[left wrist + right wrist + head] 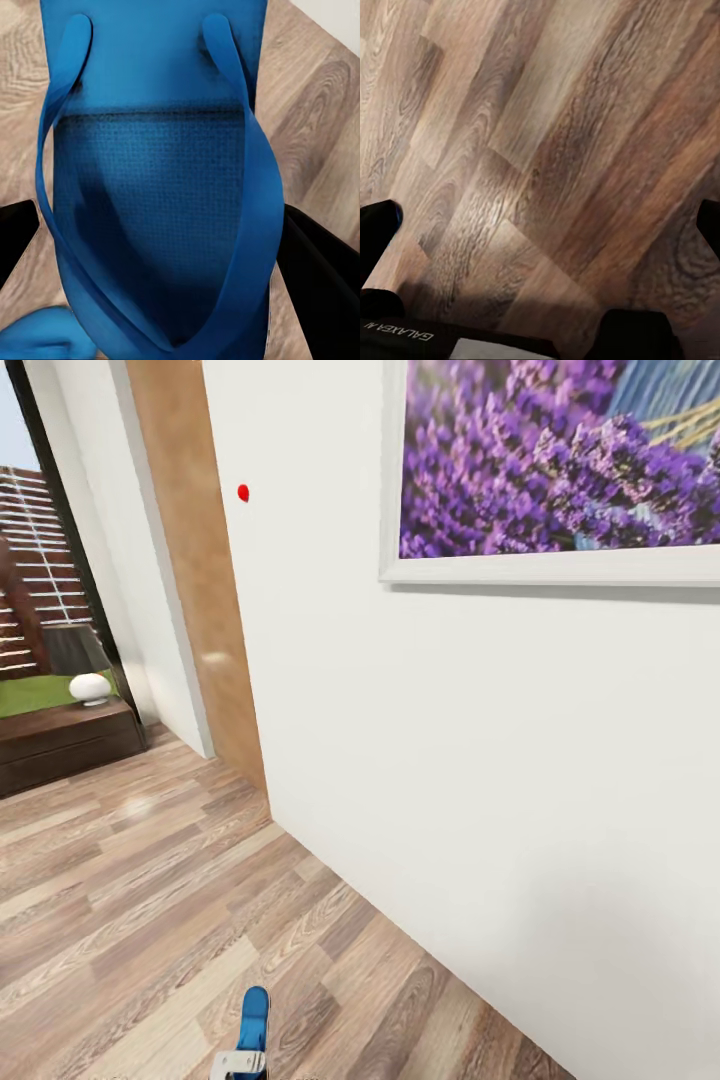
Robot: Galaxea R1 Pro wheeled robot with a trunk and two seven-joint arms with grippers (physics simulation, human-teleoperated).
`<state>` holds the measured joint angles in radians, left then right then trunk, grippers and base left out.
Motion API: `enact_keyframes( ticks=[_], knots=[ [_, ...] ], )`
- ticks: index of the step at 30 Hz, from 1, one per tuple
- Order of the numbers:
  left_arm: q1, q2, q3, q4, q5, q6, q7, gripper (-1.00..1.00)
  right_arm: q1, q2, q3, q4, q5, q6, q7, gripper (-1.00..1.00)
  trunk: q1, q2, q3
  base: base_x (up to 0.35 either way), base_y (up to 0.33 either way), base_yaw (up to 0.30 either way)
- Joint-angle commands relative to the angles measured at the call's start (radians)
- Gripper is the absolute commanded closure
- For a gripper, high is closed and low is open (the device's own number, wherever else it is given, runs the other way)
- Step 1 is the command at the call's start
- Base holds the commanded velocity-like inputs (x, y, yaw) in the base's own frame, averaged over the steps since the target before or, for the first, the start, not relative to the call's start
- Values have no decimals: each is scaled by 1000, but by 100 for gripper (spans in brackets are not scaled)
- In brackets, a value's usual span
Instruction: In the bedroom, move the book from the bed onto either nightstand, and place the two sandals side by side next to the bed.
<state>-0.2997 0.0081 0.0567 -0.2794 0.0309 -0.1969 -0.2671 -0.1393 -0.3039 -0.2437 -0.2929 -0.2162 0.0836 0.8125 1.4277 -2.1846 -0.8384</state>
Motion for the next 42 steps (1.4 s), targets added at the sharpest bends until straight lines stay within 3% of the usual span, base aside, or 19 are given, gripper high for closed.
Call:
enact_keyframes(
  ticks=[1,7,9,42],
  knots=[
    [-1,0,6,2,3,-1,-9,100,0,4,-2,9,-9,9,-8,-100,0,0,-1,0,0,279],
    [-1,0,6,2,3,-1,-9,100,0,51,1,47,-2,8,-147,-100,0,0,-1,0,0,284],
    [-1,0,6,2,4,-1,-8,100,0,55,1,49,3,8,-159,-100,0,0,-1,0,0,288],
    [-1,-6,6,2,3,-1,-8,100,0,59,0,49,8,8,-168,-100,0,0,-1,41,-21,289]
  ],
)
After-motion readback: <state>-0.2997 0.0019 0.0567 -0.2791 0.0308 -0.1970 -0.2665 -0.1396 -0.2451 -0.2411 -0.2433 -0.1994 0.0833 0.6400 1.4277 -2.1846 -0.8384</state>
